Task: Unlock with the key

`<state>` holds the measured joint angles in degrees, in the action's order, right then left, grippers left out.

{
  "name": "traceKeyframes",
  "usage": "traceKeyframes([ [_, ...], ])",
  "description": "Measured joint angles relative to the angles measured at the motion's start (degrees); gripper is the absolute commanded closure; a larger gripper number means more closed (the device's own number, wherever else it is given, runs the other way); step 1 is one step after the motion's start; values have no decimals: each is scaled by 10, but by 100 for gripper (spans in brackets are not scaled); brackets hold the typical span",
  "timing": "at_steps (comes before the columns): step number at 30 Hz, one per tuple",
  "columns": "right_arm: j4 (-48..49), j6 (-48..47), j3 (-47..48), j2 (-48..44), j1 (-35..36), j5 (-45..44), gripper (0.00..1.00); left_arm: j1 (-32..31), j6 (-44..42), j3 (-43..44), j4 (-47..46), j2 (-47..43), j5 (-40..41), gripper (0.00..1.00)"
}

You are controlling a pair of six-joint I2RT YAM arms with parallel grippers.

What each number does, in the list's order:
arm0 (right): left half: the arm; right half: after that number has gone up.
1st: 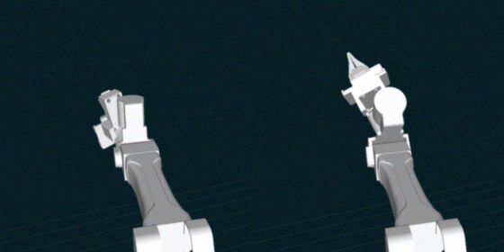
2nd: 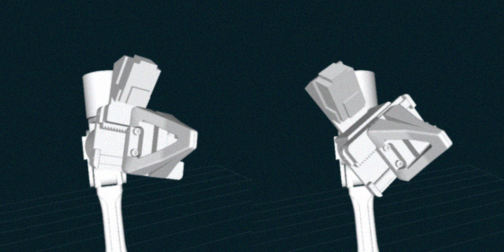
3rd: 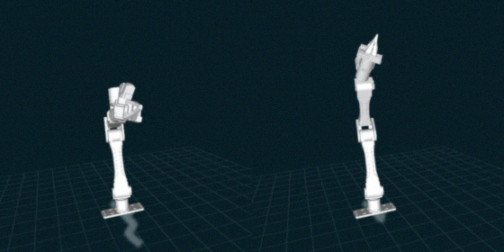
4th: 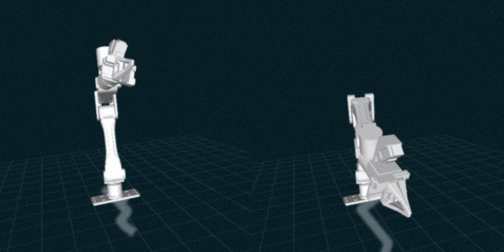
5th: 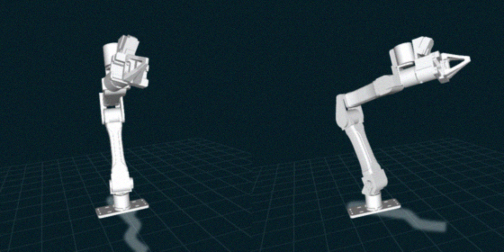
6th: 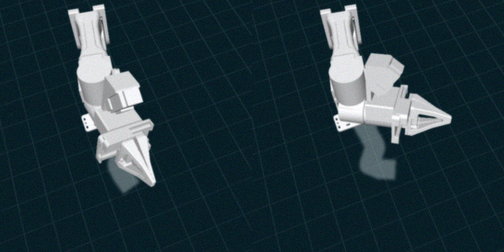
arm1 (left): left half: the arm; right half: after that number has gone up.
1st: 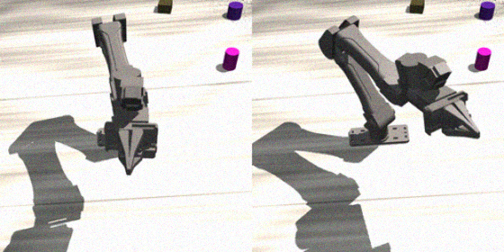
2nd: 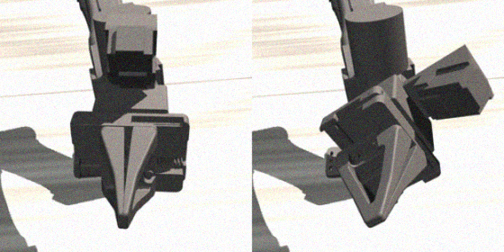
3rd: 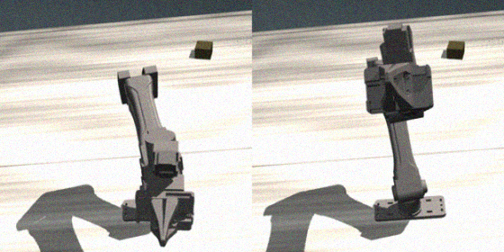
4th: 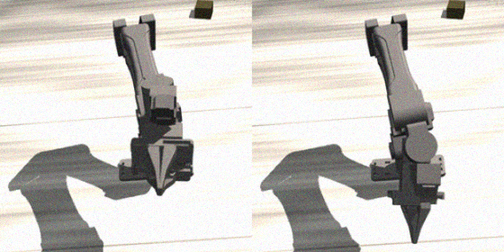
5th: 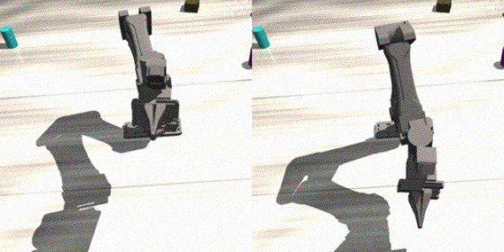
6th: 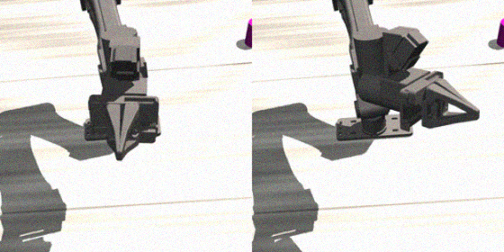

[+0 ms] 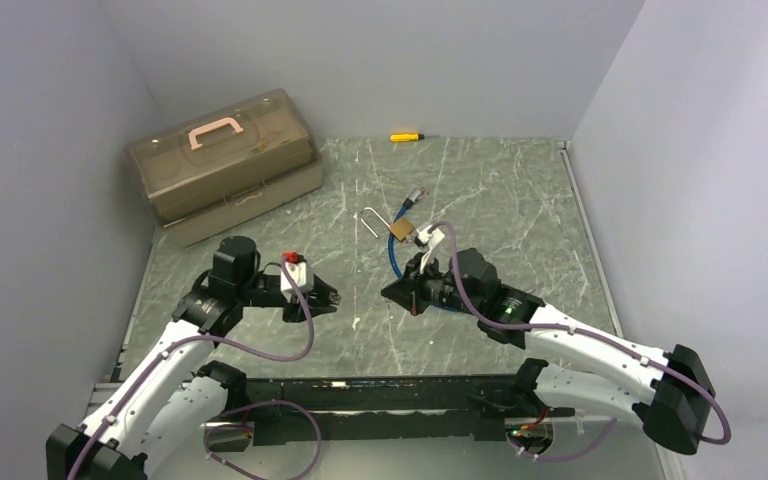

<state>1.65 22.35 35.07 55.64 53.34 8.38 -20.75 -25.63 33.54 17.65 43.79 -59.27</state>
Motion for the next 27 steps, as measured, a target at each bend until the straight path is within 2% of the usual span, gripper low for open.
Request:
traceKeyframes([
  [5, 31, 12, -1, -24, -41, 62, 100, -43, -57, -40, -29, 32, 63, 100],
  [12, 66, 35, -30, -28, -67, 102, 100, -91, -109, -90, -92, 78, 148, 90],
  [14, 71, 42, -39, -28, -73, 109, 100, -111, -127, -98, -112, 91, 177, 71],
  [15, 73, 45, -43, -28, -76, 114, 100, -122, -137, -101, -120, 97, 192, 65],
  [17, 77, 50, -47, -28, -80, 120, 100, -141, -159, -108, -142, 110, 223, 61],
  [19, 83, 54, -47, -28, -84, 132, 100, -155, -184, -111, -160, 121, 246, 51],
  [23, 97, 63, -47, -28, -89, 167, 100, -166, -224, -127, -187, 120, 268, 47],
  [24, 100, 64, -47, -27, -90, 176, 100, -167, -233, -132, -190, 118, 272, 42],
  [26, 106, 69, -47, -23, -95, 197, 100, -168, -245, -143, -199, 110, 277, 16],
  [27, 109, 70, -47, -21, -98, 206, 100, -168, -254, -147, -201, 106, 278, 11],
])
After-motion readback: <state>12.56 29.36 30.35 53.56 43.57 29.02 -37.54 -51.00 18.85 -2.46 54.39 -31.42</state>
